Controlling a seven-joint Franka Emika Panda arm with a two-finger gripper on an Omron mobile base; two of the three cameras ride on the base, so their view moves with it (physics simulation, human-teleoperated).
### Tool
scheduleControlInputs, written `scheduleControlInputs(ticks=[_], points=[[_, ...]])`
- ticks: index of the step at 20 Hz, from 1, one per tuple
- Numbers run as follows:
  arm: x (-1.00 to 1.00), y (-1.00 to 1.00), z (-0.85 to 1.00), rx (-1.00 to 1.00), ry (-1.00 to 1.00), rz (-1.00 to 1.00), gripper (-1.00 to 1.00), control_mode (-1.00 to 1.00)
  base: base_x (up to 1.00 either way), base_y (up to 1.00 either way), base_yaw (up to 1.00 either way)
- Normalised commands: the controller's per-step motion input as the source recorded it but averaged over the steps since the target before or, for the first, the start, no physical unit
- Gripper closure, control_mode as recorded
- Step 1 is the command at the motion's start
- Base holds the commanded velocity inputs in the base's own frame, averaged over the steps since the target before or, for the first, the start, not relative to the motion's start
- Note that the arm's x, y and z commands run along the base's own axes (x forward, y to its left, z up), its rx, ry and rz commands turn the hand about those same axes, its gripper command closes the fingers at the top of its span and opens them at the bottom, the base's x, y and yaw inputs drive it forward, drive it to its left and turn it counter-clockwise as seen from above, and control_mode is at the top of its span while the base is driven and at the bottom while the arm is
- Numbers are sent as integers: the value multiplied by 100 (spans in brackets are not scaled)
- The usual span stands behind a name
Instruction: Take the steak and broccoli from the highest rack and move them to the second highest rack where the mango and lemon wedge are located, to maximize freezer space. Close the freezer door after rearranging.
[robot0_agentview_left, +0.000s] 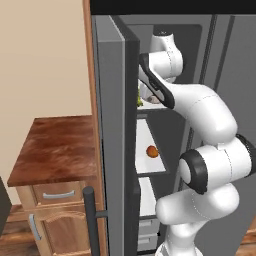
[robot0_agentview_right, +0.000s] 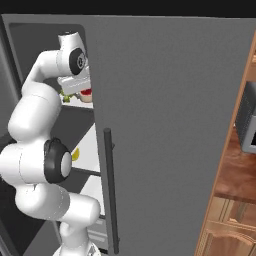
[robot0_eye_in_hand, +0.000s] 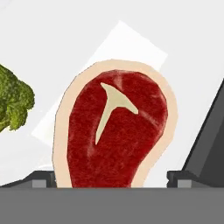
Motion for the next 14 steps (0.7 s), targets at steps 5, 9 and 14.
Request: scheduleControlInputs(ticks=[5,9,14], points=[[37,0,-13,-1,0,21,-100,-100,0,0,0],[6,0,-26,-8,0,15,-100,-100,0,0,0],[0,0,-25,-2,0,5,-100,-100,0,0,0]])
